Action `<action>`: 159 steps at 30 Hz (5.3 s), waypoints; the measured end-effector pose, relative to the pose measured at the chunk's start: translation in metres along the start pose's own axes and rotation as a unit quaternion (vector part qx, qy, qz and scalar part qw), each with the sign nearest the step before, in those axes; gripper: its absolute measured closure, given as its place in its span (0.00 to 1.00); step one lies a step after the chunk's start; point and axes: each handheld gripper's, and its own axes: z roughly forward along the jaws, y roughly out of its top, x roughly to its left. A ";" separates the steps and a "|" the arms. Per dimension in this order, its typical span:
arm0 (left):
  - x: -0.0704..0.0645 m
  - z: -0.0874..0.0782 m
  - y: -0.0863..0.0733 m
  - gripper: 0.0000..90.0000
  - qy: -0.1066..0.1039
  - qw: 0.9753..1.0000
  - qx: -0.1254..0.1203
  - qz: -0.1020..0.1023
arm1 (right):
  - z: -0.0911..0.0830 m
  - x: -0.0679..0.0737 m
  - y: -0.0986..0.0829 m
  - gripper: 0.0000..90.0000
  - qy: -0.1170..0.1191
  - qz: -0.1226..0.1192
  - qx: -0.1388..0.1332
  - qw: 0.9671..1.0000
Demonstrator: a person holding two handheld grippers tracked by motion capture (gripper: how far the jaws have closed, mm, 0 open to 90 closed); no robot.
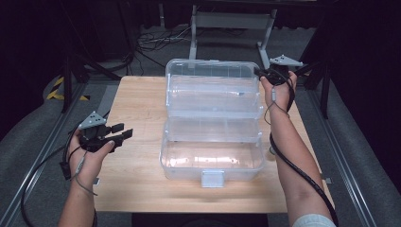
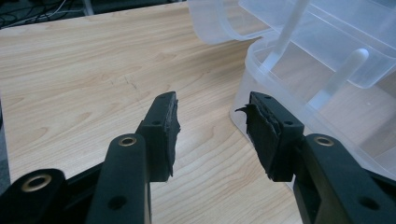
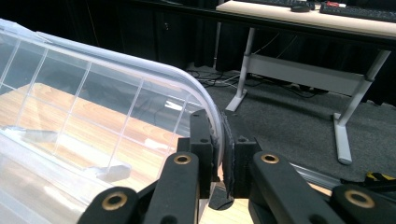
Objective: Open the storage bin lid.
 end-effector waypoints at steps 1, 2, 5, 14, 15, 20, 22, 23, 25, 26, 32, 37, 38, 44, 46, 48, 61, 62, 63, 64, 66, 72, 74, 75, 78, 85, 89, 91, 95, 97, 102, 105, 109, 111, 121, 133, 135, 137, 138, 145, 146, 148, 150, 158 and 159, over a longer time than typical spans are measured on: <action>0.000 0.000 0.000 0.60 0.000 1.000 0.000 0.000 | 0.000 0.000 0.000 0.94 0.000 0.000 0.000 1.000; 0.000 0.000 0.000 0.60 0.000 1.000 0.000 0.000 | 0.001 0.000 -0.001 0.94 0.000 0.001 -0.001 1.000; 0.000 0.001 0.000 0.60 0.001 1.000 0.001 0.000 | 0.003 -0.001 -0.003 0.94 0.002 0.000 -0.004 1.000; 0.003 0.003 -0.002 0.60 0.000 1.000 0.004 -0.003 | 0.008 -0.005 -0.008 0.93 0.013 0.001 -0.011 1.000; 0.003 0.004 -0.002 0.60 -0.001 1.000 0.005 -0.003 | 0.009 -0.005 -0.008 0.93 0.013 -0.001 -0.011 1.000; 0.003 0.006 -0.003 0.60 -0.003 1.000 0.008 -0.005 | 0.010 -0.006 -0.009 0.93 0.017 -0.002 -0.013 1.000; 0.004 0.007 -0.003 0.60 -0.004 1.000 0.010 -0.006 | 0.012 -0.007 -0.010 0.93 0.020 -0.002 -0.014 1.000; 0.004 0.008 -0.003 0.60 -0.003 1.000 0.010 -0.005 | 0.013 -0.007 -0.010 0.93 0.021 -0.001 -0.014 1.000; 0.004 0.010 -0.003 0.60 -0.004 1.000 0.010 -0.006 | 0.014 -0.008 -0.012 0.93 0.023 0.001 -0.016 1.000; 0.004 0.010 -0.003 0.60 -0.003 1.000 0.011 -0.006 | 0.015 -0.009 -0.013 0.93 0.025 0.001 -0.016 1.000; 0.006 0.012 -0.005 0.60 -0.004 1.000 0.014 -0.010 | 0.020 -0.012 -0.015 0.93 0.031 0.008 -0.013 0.999; 0.009 0.013 -0.006 0.60 -0.004 1.000 0.015 -0.017 | 0.028 -0.015 -0.021 0.93 0.037 0.027 -0.009 0.999; 0.009 0.013 -0.006 0.60 -0.004 1.000 0.015 -0.017 | 0.028 -0.015 -0.021 0.93 0.037 0.027 -0.009 0.999; 0.014 0.015 -0.009 0.60 -0.005 1.000 0.018 -0.020 | 0.036 -0.018 -0.023 0.93 0.042 0.039 0.003 0.998; 0.016 0.016 -0.009 0.60 -0.005 1.000 0.020 -0.021 | 0.038 -0.018 -0.023 0.93 0.044 0.040 0.005 0.998; 0.017 0.016 -0.010 0.60 -0.004 1.000 0.019 -0.024 | 0.040 -0.019 -0.025 0.93 0.045 0.045 0.009 0.998; 0.017 0.016 -0.011 0.60 -0.004 1.000 0.020 -0.024 | 0.045 -0.022 -0.030 0.93 0.052 0.058 0.010 0.997; 0.017 0.016 -0.011 0.60 -0.004 0.999 0.021 -0.025 | 0.045 -0.022 -0.030 0.93 0.052 0.058 0.010 0.997; 0.017 0.016 -0.011 0.60 -0.004 0.999 0.021 -0.025 | 0.045 -0.022 -0.030 0.93 0.052 0.058 0.011 0.997; 0.017 0.016 -0.011 0.60 -0.004 0.999 0.021 -0.026 | 0.047 -0.022 -0.031 0.93 0.052 0.060 0.013 0.997; 0.017 0.017 -0.011 0.60 -0.003 0.999 0.021 -0.027 | 0.048 -0.023 -0.033 0.93 0.051 0.063 0.016 0.997; 0.018 0.017 -0.012 0.60 -0.004 0.999 0.022 -0.028 | 0.052 -0.024 -0.037 0.92 0.052 0.066 0.021 0.996; 0.018 0.017 -0.012 0.60 -0.004 0.999 0.022 -0.028 | 0.054 -0.024 -0.038 0.92 0.051 0.067 0.023 0.996; 0.019 0.017 -0.012 0.60 -0.004 0.999 0.022 -0.029 | 0.055 -0.024 -0.038 0.92 0.051 0.067 0.025 0.996; 0.020 0.019 -0.013 0.60 -0.004 0.999 0.025 -0.030 | 0.058 -0.024 -0.041 0.92 0.052 0.069 0.032 0.996; 0.020 0.019 -0.014 0.59 -0.004 0.999 0.026 -0.032 | 0.060 -0.024 -0.042 0.92 0.053 0.072 0.035 0.995; 0.021 0.018 -0.013 0.59 -0.003 0.999 0.024 -0.031 | 0.062 -0.024 -0.043 0.92 0.051 0.075 0.042 0.995; 0.021 0.018 -0.013 0.59 -0.003 0.999 0.024 -0.031 | 0.062 -0.024 -0.044 0.92 0.051 0.077 0.043 0.995; 0.021 0.018 -0.013 0.59 -0.003 0.999 0.024 -0.032 | 0.064 -0.025 -0.046 0.92 0.050 0.079 0.047 0.994; 0.021 0.018 -0.013 0.59 -0.003 0.999 0.023 -0.032 | 0.065 -0.025 -0.047 0.92 0.050 0.081 0.048 0.994; 0.021 0.018 -0.013 0.59 -0.003 0.999 0.023 -0.032 | 0.065 -0.025 -0.047 0.92 0.049 0.083 0.050 0.994; 0.021 0.018 -0.013 0.59 -0.003 0.999 0.023 -0.032 | 0.066 -0.026 -0.048 0.91 0.051 0.088 0.048 0.994; 0.021 0.018 -0.013 0.59 -0.004 0.999 0.024 -0.033 | 0.064 -0.028 -0.050 0.86 0.055 0.090 0.034 0.994; 0.021 0.019 -0.012 0.59 -0.004 0.999 0.023 -0.031 | 0.061 -0.029 -0.050 0.82 0.060 0.098 0.023 0.993; 0.017 0.029 0.001 0.57 -0.032 0.999 0.005 -0.020 | 0.026 -0.035 -0.046 0.64 0.058 0.079 0.006 0.995; 0.001 0.035 0.018 0.47 -0.057 0.998 0.023 0.027 | -0.041 -0.053 -0.049 0.54 0.071 0.050 0.006 0.996; 0.003 0.037 0.018 0.42 -0.052 0.998 0.029 0.031 | -0.052 -0.056 -0.051 0.54 0.072 0.043 0.008 0.996; 0.003 0.039 0.019 0.34 -0.051 0.997 0.036 0.034 | -0.065 -0.060 -0.053 0.52 0.075 0.038 0.006 0.996; 0.003 0.042 0.020 0.32 -0.052 0.998 0.031 0.029 | -0.069 -0.061 -0.054 0.52 0.076 0.034 0.006 0.996; 0.004 0.045 0.023 0.28 -0.052 0.998 0.021 0.016 | -0.091 -0.063 -0.059 0.45 0.091 0.006 0.006 0.996; 0.005 0.046 0.023 0.28 -0.047 0.999 0.022 0.017 | -0.091 -0.063 -0.059 0.45 0.091 0.006 0.006 0.996; 0.006 0.046 0.023 0.28 -0.043 0.999 0.019 0.015 | -0.097 -0.063 -0.060 0.44 0.093 0.002 0.006 0.996; 0.007 0.046 0.024 0.30 -0.046 0.999 0.016 0.015 | -0.102 -0.062 -0.062 0.44 0.101 0.004 0.010 0.995; 0.004 0.041 0.027 0.48 -0.038 0.998 0.025 0.052 | -0.116 -0.059 -0.069 0.45 0.148 -0.015 0.072 0.986; 0.003 0.040 0.027 0.48 -0.046 0.998 0.015 0.045 | -0.117 -0.057 -0.069 0.44 0.144 -0.028 0.084 0.986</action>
